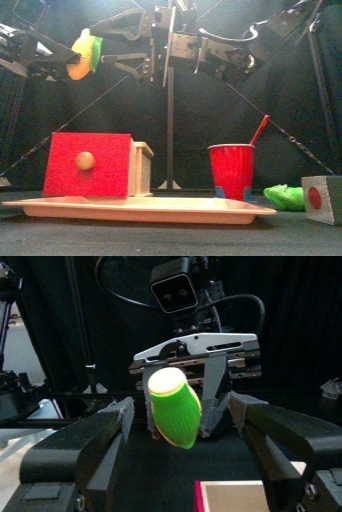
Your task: Remove corn husk
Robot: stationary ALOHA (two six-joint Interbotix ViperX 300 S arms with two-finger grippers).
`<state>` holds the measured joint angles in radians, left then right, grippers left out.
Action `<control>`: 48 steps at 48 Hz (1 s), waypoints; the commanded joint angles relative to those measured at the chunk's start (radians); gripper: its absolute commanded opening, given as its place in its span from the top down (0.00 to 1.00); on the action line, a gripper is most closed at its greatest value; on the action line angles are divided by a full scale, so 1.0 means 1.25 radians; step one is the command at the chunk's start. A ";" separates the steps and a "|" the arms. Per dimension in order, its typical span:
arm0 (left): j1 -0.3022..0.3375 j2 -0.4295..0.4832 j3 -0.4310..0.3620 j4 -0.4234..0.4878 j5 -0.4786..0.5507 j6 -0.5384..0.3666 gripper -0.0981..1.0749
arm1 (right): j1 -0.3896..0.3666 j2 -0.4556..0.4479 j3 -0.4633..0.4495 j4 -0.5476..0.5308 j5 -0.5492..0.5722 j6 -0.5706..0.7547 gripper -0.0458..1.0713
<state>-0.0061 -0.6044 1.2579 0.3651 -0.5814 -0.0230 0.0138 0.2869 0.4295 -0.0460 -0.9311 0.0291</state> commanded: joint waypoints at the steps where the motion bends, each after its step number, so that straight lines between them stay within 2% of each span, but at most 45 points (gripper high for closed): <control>1: -0.001 0.001 -0.022 0.001 -0.011 0.001 0.38 | -0.004 -0.015 -0.018 0.000 -0.001 0.001 0.04; 41: 0.000 0.001 -0.020 -0.001 -0.011 0.001 0.39 | -0.004 -0.015 -0.025 -0.015 0.000 0.001 0.04; 48: 0.000 0.002 -0.020 -0.001 -0.011 0.000 0.39 | -0.004 -0.015 -0.023 -0.015 0.000 0.001 0.10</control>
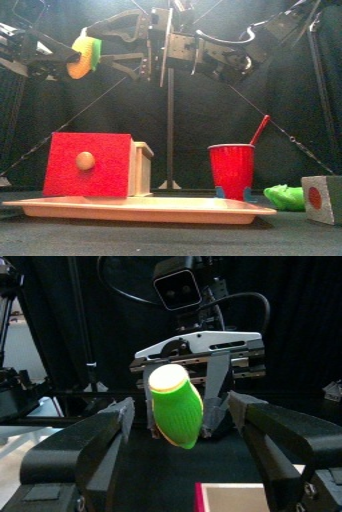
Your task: Remove corn husk
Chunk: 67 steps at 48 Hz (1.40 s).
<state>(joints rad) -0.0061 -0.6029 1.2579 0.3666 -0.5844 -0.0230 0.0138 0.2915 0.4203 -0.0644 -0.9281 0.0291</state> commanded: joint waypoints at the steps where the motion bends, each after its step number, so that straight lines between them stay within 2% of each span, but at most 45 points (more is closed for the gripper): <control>1: 0.000 0.000 -0.020 -0.002 -0.009 0.000 0.39 | -0.004 -0.018 -0.016 0.000 -0.002 0.001 0.12; 16: 0.000 0.000 -0.018 -0.006 -0.009 0.000 0.39 | -0.005 -0.018 -0.012 0.006 -0.002 0.001 0.42; 26: 0.006 0.000 -0.016 -0.007 -0.009 0.000 0.39 | -0.005 -0.022 -0.006 0.009 -0.002 0.001 0.51; 41: 0.005 -0.005 -0.013 -0.005 -0.009 0.000 0.39 | -0.006 -0.027 0.011 0.010 -0.002 0.004 0.48; 55: -0.022 -0.005 -0.006 0.091 -0.020 0.000 0.39 | 0.000 -0.032 0.015 0.006 -0.002 0.004 0.26; 67: -0.020 0.005 -0.007 0.070 -0.027 0.001 0.39 | 0.001 -0.032 -0.006 0.002 -0.002 0.004 0.17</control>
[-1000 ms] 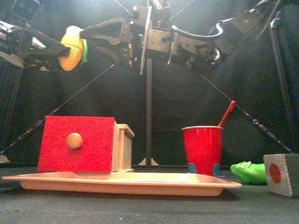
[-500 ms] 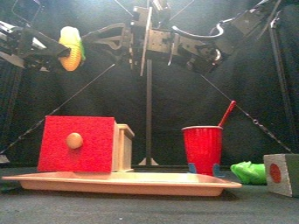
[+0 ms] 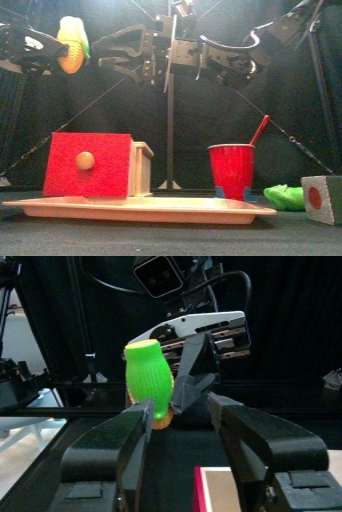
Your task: Remove corn husk
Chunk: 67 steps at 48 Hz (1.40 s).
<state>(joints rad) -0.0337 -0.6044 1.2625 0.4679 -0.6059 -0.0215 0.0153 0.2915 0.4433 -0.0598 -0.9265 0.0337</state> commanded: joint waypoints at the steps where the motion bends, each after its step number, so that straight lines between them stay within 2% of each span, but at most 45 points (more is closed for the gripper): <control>1: 0.004 0.007 -0.011 -0.012 -0.010 0.000 0.39 | 0.000 -0.032 -0.028 -0.001 -0.004 0.000 0.17; 32: 0.020 0.016 -0.016 -0.026 -0.010 0.000 0.39 | 0.004 -0.022 -0.055 -0.028 -0.004 0.002 0.17; 57: 0.020 0.016 -0.016 -0.026 -0.010 0.000 0.39 | 0.010 0.016 -0.092 -0.028 0.011 0.002 0.17; 67: 0.020 0.015 -0.016 -0.026 -0.010 0.000 0.39 | 0.011 0.016 -0.091 -0.028 0.022 0.001 0.19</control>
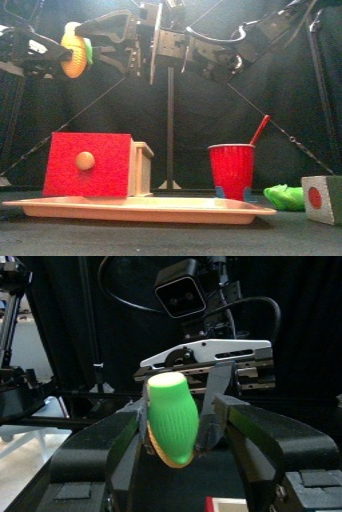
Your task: Remove corn husk
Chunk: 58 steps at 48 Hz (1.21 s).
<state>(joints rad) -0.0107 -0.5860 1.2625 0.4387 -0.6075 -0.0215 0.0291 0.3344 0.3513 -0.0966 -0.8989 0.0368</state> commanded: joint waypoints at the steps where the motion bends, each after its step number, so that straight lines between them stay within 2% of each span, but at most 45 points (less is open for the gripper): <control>1: 0.001 0.001 -0.016 -0.002 -0.009 0.000 0.39 | 0.000 -0.018 -0.017 0.000 0.001 -0.001 0.20; 28: 0.009 0.001 -0.011 -0.009 -0.009 0.000 0.39 | 0.000 -0.028 0.000 -0.023 0.005 -0.001 0.47; 38: 0.012 0.001 -0.010 -0.013 -0.009 0.000 0.39 | 0.000 -0.044 0.020 -0.018 0.005 -0.002 0.52; 58: 0.012 0.001 -0.010 -0.015 -0.009 0.000 0.39 | -0.002 -0.058 0.040 -0.006 0.004 -0.002 0.53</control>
<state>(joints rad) 0.0015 -0.5860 1.2640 0.4234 -0.6075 -0.0230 0.0291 0.3099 0.4080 -0.1058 -0.8897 0.0322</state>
